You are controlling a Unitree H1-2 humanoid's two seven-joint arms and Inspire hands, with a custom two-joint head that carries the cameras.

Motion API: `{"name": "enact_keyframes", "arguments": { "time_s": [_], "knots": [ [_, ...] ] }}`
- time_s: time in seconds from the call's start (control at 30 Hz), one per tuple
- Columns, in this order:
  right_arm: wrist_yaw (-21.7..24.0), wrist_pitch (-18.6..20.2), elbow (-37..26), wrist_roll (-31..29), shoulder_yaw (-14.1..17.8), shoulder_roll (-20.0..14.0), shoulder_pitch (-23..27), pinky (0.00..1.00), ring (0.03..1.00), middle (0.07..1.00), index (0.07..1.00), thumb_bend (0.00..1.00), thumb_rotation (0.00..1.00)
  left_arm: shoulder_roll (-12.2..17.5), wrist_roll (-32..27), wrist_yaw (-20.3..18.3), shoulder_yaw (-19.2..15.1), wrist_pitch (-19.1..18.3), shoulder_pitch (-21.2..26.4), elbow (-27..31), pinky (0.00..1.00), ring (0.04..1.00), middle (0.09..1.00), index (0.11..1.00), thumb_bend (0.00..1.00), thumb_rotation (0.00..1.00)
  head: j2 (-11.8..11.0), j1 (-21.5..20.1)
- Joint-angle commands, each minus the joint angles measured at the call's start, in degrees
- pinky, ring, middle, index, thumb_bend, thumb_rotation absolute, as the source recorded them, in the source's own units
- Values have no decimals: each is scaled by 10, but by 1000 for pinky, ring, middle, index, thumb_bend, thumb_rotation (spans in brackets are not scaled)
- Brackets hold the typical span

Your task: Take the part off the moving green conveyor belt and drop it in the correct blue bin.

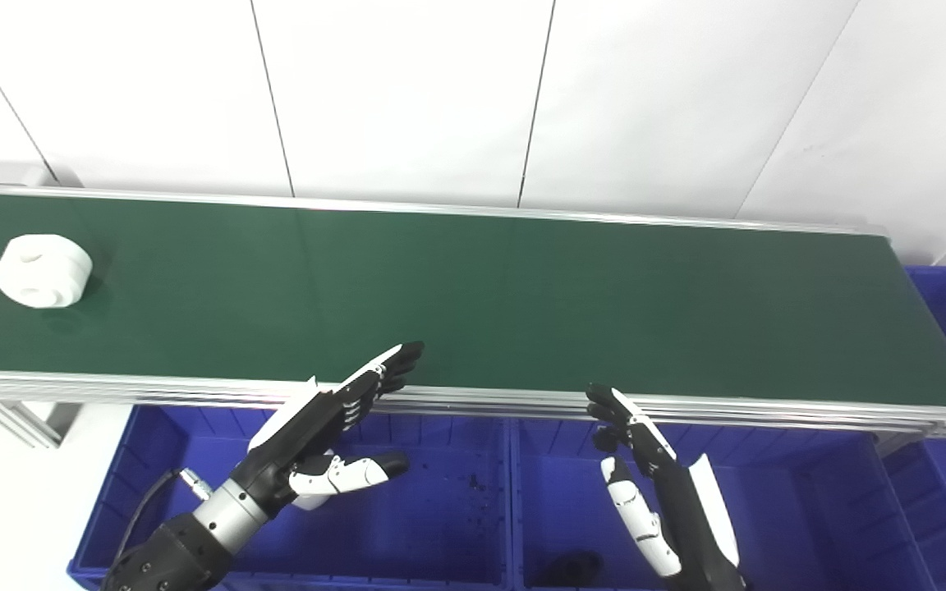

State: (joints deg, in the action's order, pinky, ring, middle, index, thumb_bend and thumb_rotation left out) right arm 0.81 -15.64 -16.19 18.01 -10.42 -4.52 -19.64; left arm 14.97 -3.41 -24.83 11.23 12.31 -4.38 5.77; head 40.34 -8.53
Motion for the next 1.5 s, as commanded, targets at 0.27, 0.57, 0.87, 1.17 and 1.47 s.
{"name": "enact_keyframes", "arguments": {
  "time_s": [0.27,0.57,0.87,1.17,1.47],
  "knots": [
    [2,-6,-16,-2,0,-1,1,787,845,872,871,420,970,3,-4,2,-1,16,6,17,967,992,987,958,359,541,2,-3],
    [4,-9,-12,-15,-1,0,0,785,845,875,875,405,948,3,-2,1,1,17,3,17,953,987,988,959,367,563,3,-2],
    [4,-5,-15,-14,-2,2,-2,785,844,875,875,407,953,2,-8,1,1,13,0,18,986,1000,991,954,369,553,4,0],
    [-4,-29,10,-13,7,-8,-3,795,848,875,883,400,972,-8,41,14,11,58,4,-14,935,967,978,949,405,630,-51,76],
    [-14,-47,43,-12,8,-10,4,786,845,871,860,351,923,-28,58,26,20,106,13,-70,863,923,958,937,433,564,-97,90]
  ]
}}
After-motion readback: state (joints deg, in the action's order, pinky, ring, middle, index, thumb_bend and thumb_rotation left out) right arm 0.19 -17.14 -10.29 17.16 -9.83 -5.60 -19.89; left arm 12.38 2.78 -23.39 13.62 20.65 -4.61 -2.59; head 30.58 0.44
